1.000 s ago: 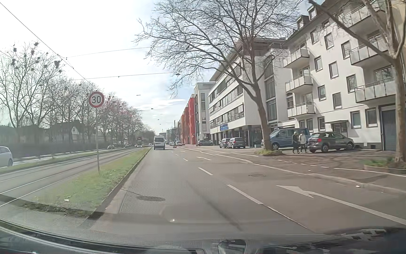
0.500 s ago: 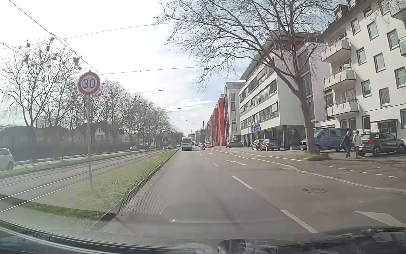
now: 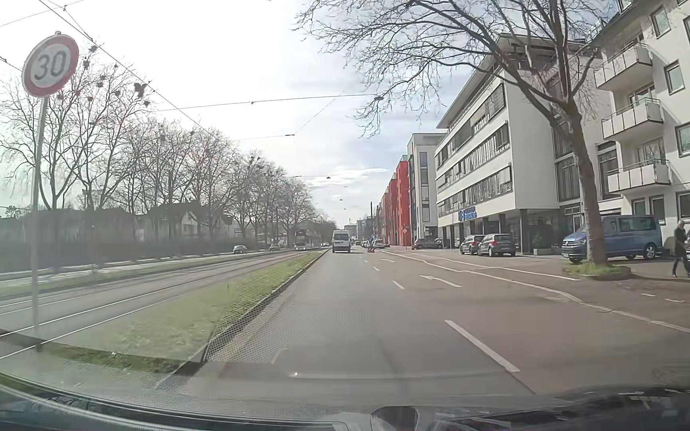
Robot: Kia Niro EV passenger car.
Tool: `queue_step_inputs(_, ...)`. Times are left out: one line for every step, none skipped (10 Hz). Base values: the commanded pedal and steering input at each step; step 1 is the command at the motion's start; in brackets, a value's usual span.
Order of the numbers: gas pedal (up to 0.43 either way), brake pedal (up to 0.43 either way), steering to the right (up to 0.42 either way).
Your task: Follow the waypoints while adhering to traffic rules and regulations
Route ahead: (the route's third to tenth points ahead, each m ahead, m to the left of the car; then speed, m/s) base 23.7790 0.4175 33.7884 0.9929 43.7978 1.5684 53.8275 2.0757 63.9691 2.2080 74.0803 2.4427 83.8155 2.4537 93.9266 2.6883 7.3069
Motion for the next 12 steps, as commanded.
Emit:
queue_step_inputs(0.220, 0.000, -0.035)
queue_step_inputs(0.220, 0.000, -0.029)
queue_step_inputs(0.220, 0.000, -0.021)
queue_step_inputs(0.220, 0.000, -0.018)
queue_step_inputs(0.220, 0.000, -0.017)
queue_step_inputs(0.220, 0.000, -0.017)
queue_step_inputs(0.220, 0.000, -0.017)
queue_step_inputs(0.220, 0.000, -0.017)
queue_step_inputs(0.220, 0.000, -0.016)
queue_step_inputs(0.220, 0.000, -0.014)
queue_step_inputs(0.220, 0.000, -0.009)
queue_step_inputs(0.220, 0.000, -0.006)
